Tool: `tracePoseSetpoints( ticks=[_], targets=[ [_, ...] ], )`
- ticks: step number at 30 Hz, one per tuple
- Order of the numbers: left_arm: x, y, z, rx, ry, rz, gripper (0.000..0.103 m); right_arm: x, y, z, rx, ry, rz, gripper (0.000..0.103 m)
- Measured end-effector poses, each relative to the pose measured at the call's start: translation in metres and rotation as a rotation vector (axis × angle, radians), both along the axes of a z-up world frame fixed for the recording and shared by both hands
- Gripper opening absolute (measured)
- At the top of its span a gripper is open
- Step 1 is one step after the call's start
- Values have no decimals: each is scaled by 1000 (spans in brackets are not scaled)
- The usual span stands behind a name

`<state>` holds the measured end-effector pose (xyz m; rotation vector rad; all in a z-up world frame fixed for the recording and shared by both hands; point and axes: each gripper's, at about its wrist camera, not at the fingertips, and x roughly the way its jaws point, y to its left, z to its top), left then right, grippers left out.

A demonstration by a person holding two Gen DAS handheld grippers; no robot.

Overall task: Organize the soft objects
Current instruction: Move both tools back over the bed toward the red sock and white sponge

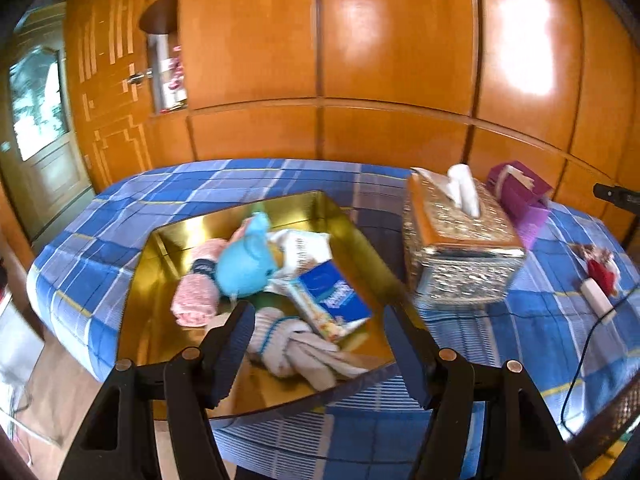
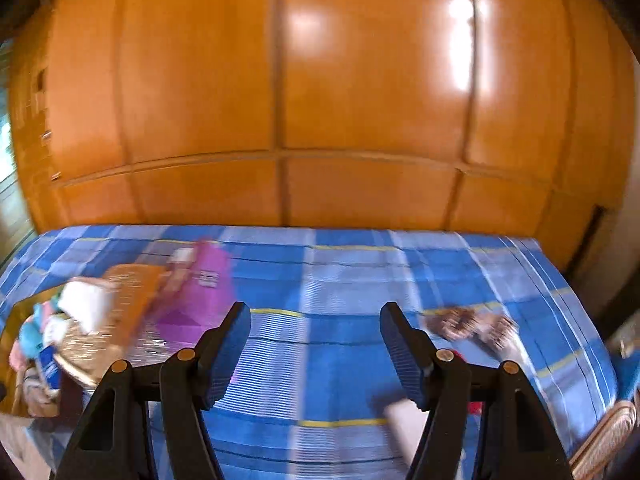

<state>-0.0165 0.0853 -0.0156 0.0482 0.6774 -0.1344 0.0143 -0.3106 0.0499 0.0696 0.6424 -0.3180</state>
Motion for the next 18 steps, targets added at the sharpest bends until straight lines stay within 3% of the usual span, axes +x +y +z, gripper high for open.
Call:
tracePoseSetpoints(
  ticks=[5,11,18],
  targets=[
    [-4,-32,8,8,-6,-134,67,-24,-62,-6,113,10,-158,68],
    [-10,-88,20,22,-28,-361,67,-67,-139,-9,280,-11,-351,68],
    [-1,-142,16,24,39,-527,67,-91,-190,-26,437,65,-392,68]
  ],
)
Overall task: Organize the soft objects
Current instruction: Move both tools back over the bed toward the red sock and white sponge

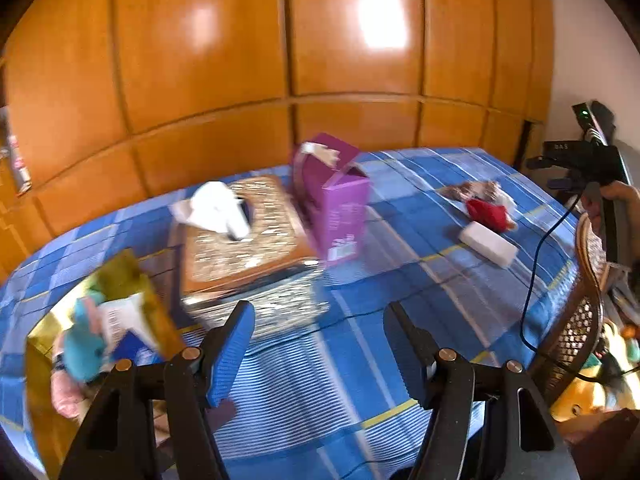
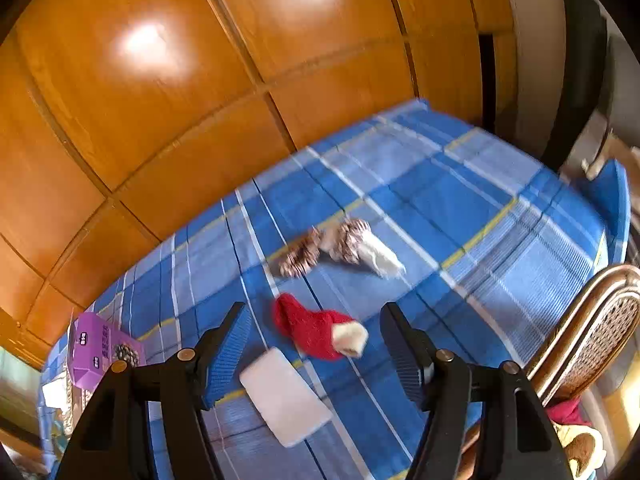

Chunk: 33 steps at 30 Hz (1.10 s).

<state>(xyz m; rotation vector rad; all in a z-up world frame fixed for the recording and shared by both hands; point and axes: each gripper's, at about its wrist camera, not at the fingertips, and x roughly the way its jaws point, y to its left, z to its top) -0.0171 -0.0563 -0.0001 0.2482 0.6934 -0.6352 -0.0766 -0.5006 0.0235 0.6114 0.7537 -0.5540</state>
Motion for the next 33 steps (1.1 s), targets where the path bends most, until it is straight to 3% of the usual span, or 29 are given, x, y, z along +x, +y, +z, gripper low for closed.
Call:
tracePoseSetpoints(
  ticks=[6,11,20,21,22,24,28,33],
  targets=[
    [5,-38,-10,49,29,-89,67,20,-3,-35,220,119,124,68],
    [7,-55,-16,69,48,-134,68,48,10,-59,288,227,184,68],
    [13,-78,-21,66,86,-182,68,86,17,-109,336,413,131,68],
    [14,-81,-22,66,91,-187,68,87,21,-114,385,405,160,69],
    [15,-84,-23,66,97,-192,68,88,28,-118,505,350,235,69],
    [17,-90,-25,69,112,-202,68,88,39,-111,583,250,319,69],
    [22,-103,-33,83,143,-205,68,82,38,-91,479,195,311,69],
    [33,-128,-39,79,199,-211,68,63,13,-68,290,103,153,69]
  ],
)
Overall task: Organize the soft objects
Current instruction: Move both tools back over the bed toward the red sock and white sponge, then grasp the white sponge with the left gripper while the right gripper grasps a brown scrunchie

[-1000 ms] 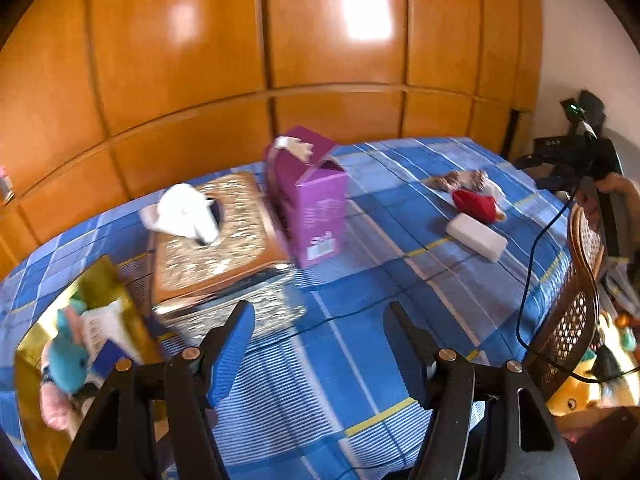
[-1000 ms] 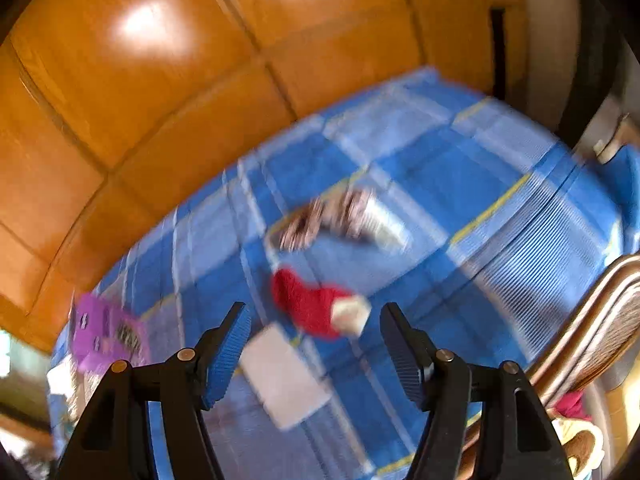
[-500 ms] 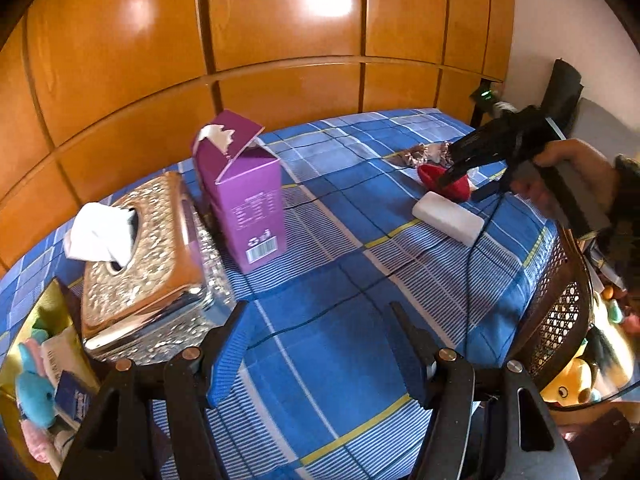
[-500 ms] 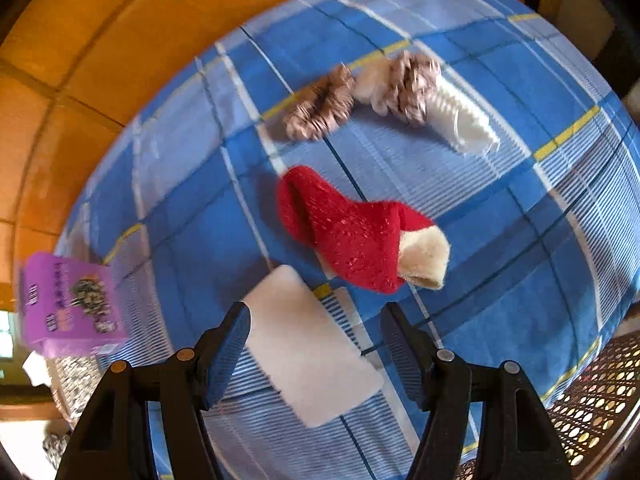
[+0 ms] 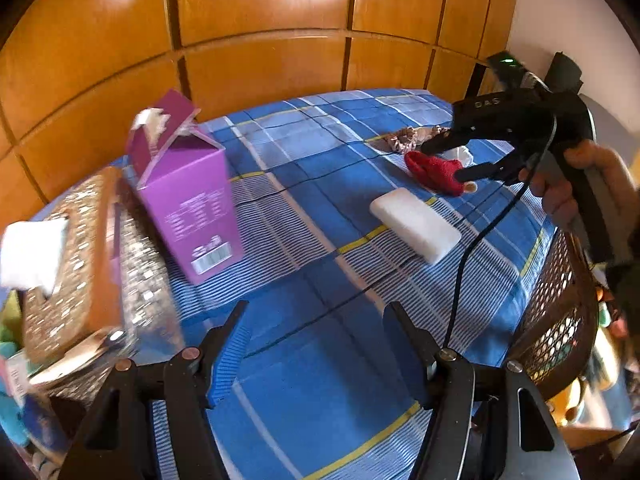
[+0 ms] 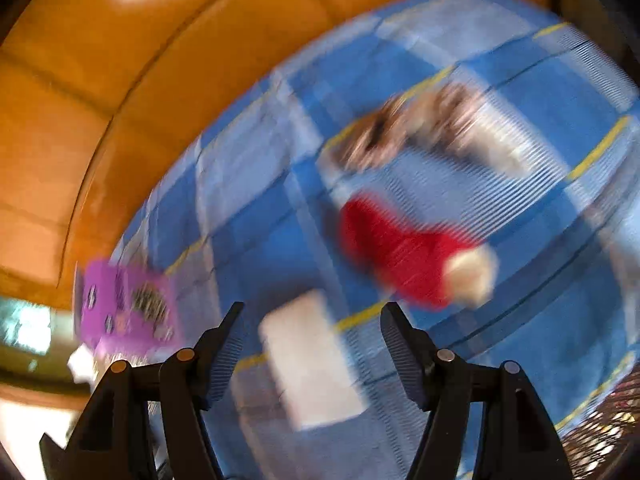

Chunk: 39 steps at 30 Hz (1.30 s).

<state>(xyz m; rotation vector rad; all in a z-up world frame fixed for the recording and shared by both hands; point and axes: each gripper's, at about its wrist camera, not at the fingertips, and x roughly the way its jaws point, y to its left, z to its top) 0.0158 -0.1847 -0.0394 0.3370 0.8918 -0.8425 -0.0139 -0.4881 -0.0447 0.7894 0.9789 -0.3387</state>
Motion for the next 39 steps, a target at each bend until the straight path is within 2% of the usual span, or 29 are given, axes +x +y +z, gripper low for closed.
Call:
tracePoseSetpoints(
  ticks=[2,5,10,15,17,20,23,24,26,28,29,32,35,39],
  targets=[
    [6,-12,-3,2,27,-4,68,-8,-9,8,-46,-48,-40,69],
    [18,-34,-9,-5,99,-1,68,-16,-13,15,-50,-118,-39,69],
    [29,-80,-16,-15,192,4,68,-23,-6,30,-155,-154,-1,69],
    [39,-129,-29,5,271,20,73,-30,-7,41,-201,-212,-13,69],
    [43,-145,-33,20,289,32,73,-34,-8,43,-217,-220,-13,69],
    [45,-169,-39,36,333,39,78,-38,-10,45,-237,-213,-6,69],
    [42,-189,-47,73,341,43,82,-40,-16,42,-248,-198,-10,69],
    [39,-194,-51,96,321,48,85,-40,-20,41,-249,-189,-14,69],
    [36,-198,-56,127,265,62,84,-40,-24,41,-248,-181,-20,69],
    [32,-194,-60,137,222,61,69,-36,-28,41,-252,-171,-17,69],
    [31,-190,-59,136,193,49,66,-33,-29,41,-260,-160,-13,69],
    [29,-171,-55,83,192,11,59,-17,-32,38,-262,-119,24,69],
    [28,-152,-48,49,180,5,58,11,-33,32,-305,-17,63,69],
    [21,-131,-36,7,130,-28,57,44,-38,26,-327,18,88,69]
  ],
)
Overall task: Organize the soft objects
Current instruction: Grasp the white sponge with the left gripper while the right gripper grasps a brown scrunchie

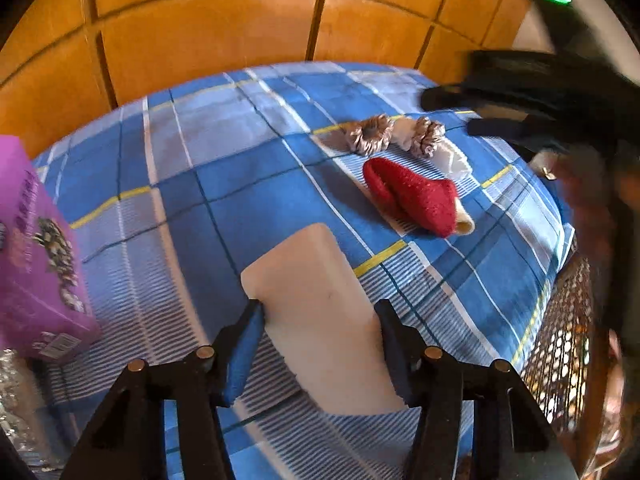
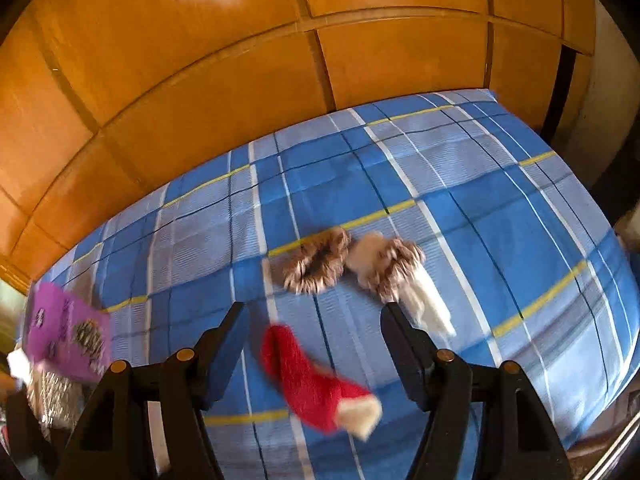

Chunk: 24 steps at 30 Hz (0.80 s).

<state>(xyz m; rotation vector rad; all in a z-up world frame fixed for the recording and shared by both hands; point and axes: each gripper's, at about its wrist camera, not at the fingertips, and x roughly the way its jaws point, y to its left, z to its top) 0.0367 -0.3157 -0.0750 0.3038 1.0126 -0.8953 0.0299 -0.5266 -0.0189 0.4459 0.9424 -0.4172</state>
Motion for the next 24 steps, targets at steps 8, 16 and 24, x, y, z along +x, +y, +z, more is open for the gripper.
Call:
tracePoseSetpoints(
  ticks=[8,16,24],
  targets=[
    [9,-6,-12,-39,55,8,65,76,-9,-41,-49,139,-6,69],
    [22,-3,-23,-78,149,50,60,81,-13,-74,-38,204,15,16],
    [12,13,-9,-123,135,29,53,78,1,-59,97,81,143,15]
  ],
)
